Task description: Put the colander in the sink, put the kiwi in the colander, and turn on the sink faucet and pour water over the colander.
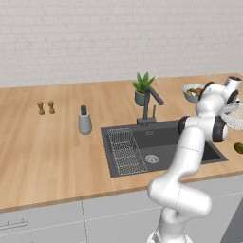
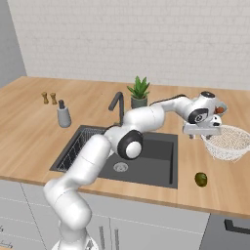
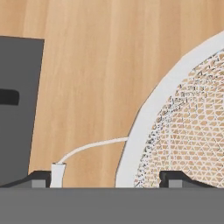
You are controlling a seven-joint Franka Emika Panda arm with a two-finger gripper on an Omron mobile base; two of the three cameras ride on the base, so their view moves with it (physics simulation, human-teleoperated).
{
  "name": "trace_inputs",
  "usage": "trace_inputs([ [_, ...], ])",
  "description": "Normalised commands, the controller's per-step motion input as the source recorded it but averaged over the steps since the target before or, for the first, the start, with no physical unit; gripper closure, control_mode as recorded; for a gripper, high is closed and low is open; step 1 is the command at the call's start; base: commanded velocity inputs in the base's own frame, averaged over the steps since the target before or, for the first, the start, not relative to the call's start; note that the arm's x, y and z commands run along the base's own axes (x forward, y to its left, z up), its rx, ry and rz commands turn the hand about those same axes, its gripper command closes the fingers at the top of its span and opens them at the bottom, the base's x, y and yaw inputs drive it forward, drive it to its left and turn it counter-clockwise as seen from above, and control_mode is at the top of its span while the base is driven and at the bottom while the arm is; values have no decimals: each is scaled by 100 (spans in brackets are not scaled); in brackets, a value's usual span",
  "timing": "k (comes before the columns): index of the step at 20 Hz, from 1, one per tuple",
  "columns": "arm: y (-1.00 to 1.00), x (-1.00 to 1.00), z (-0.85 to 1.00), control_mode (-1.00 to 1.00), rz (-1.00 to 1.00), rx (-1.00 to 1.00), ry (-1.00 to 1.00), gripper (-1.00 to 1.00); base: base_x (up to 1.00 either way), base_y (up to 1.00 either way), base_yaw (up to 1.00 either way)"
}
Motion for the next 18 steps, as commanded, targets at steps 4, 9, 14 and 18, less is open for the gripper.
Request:
trace_inputs([
  [4, 0, -3, -9, -100, 0, 0, 0, 100, 0, 0, 0],
  [9, 1, -41, 0, -100, 0, -3, -9, 100, 0, 0, 0],
  [14, 39, -92, 0, -100, 1, -13, -22, 100, 0, 0, 0],
  [18, 70, -81, 0, -100, 7, -15, -35, 100, 0, 0, 0],
])
